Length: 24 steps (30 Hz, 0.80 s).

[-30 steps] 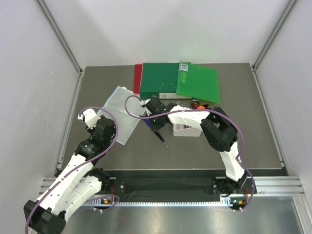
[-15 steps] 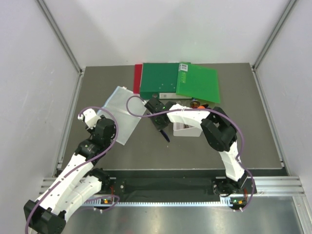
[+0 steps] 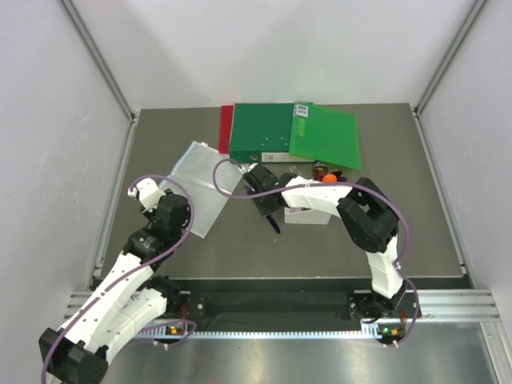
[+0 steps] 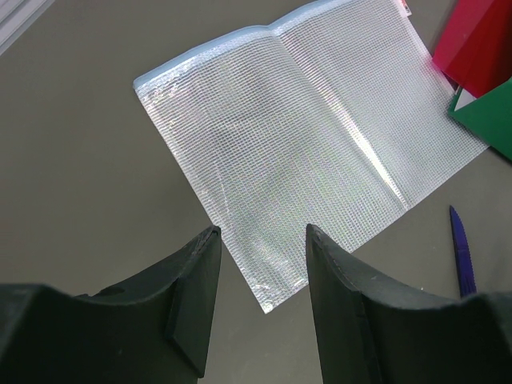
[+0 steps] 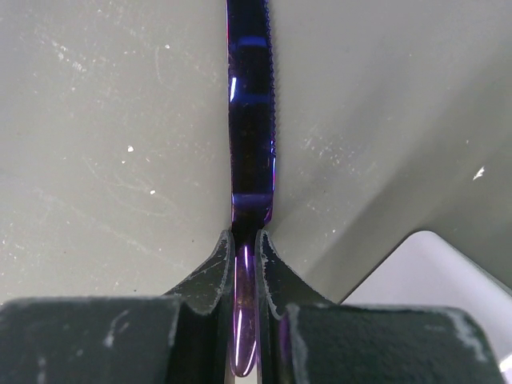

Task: Sort the eating utensils into containers
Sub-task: Pick up the knife at the center of the board.

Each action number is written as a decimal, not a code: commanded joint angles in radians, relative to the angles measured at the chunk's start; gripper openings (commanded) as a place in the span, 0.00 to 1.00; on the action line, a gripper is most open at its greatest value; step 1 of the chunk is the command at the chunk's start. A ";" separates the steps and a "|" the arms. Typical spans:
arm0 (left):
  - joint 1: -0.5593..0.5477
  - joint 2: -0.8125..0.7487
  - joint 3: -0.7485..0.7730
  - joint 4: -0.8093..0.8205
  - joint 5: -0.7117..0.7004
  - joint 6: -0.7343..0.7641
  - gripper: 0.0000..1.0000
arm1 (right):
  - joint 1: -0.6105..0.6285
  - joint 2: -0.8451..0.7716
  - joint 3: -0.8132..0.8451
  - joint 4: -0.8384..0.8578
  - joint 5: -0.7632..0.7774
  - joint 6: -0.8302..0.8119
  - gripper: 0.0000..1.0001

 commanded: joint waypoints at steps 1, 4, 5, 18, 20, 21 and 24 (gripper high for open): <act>0.003 0.000 -0.004 0.030 -0.011 0.009 0.52 | -0.008 -0.040 -0.059 0.057 0.012 0.010 0.00; 0.003 0.005 -0.006 0.035 -0.006 0.013 0.52 | -0.008 -0.065 -0.066 0.054 0.018 0.007 0.00; 0.003 0.008 -0.006 0.035 -0.006 0.013 0.52 | -0.007 -0.073 -0.066 0.049 0.022 0.000 0.00; 0.003 0.011 -0.006 0.033 -0.007 0.011 0.52 | -0.013 -0.113 -0.061 0.055 0.033 -0.019 0.00; 0.003 0.012 -0.004 0.031 -0.007 0.013 0.52 | -0.013 -0.117 -0.073 0.077 0.029 -0.010 0.00; 0.005 0.011 -0.006 0.031 -0.007 0.013 0.52 | -0.013 -0.117 -0.078 0.079 0.026 -0.008 0.00; 0.003 0.011 -0.004 0.033 -0.007 0.013 0.52 | -0.013 -0.126 -0.082 0.083 0.026 -0.010 0.00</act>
